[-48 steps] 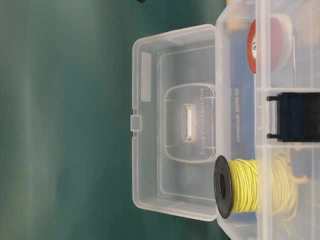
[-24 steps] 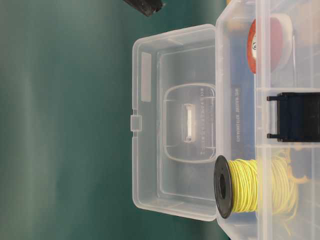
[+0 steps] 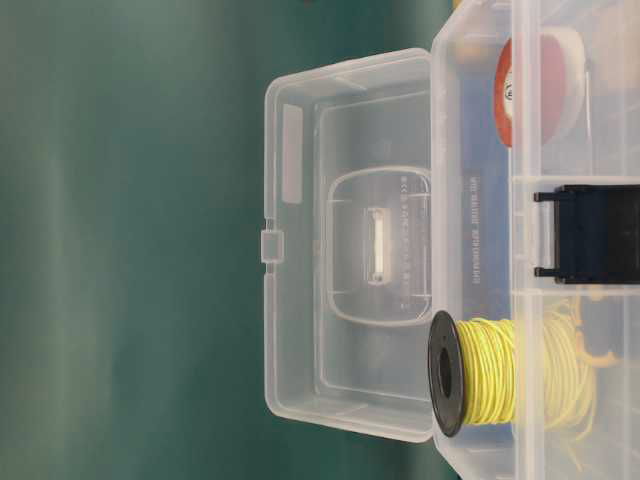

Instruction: Open the tool box with both arms.

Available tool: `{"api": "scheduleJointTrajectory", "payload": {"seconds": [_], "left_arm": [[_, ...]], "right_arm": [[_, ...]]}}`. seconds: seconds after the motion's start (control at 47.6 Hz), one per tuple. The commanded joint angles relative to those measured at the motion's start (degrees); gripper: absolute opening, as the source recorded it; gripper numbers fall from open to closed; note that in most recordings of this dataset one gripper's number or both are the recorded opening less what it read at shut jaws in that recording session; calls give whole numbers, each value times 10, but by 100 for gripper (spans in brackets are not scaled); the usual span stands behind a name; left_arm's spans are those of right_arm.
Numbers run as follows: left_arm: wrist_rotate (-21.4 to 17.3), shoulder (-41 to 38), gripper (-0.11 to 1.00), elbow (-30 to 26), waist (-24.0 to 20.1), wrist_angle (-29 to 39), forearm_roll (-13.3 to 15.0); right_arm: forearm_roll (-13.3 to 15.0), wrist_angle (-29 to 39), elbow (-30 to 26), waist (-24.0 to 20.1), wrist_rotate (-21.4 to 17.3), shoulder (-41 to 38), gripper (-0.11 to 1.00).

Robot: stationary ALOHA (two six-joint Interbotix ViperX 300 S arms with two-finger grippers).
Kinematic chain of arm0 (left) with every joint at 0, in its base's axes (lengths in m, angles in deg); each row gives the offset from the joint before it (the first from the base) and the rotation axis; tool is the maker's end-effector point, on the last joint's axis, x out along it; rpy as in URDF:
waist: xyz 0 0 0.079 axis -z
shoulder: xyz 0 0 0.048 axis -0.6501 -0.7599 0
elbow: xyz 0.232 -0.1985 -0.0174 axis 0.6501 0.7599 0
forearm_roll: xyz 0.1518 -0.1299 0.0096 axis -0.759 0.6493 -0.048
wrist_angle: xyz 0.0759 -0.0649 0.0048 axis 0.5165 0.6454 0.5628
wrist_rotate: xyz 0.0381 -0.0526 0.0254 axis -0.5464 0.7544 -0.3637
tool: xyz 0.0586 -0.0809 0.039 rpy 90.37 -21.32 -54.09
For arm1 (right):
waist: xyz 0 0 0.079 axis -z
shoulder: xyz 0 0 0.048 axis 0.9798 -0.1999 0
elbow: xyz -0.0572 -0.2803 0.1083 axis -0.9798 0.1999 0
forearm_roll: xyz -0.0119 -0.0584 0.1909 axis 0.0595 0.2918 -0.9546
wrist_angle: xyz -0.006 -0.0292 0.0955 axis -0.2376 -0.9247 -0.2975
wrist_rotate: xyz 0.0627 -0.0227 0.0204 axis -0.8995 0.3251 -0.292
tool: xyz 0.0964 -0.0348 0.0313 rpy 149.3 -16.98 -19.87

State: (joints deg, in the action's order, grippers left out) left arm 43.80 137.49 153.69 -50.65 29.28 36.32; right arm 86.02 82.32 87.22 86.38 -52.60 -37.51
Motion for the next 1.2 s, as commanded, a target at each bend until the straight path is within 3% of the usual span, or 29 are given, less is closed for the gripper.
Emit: {"api": "scheduleJointTrajectory", "payload": {"seconds": [0.0, 0.231, 0.462, 1.177], "left_arm": [[2, 26, 91, 5, 1, 14, 1], [31, 108, 91, 44, 2, 47, 4], [68, 129, 90, 72, 2, 54, 4], [78, 128, 90, 79, 11, 48, 4]], "right_arm": [[-8, -1, 14, -1, -1, 38, 83], [-13, 8, 77, 0, -14, 138, 83], [-15, -7, 120, 0, -34, 162, 83], [-12, -20, 124, -1, -37, 158, 83]]}}
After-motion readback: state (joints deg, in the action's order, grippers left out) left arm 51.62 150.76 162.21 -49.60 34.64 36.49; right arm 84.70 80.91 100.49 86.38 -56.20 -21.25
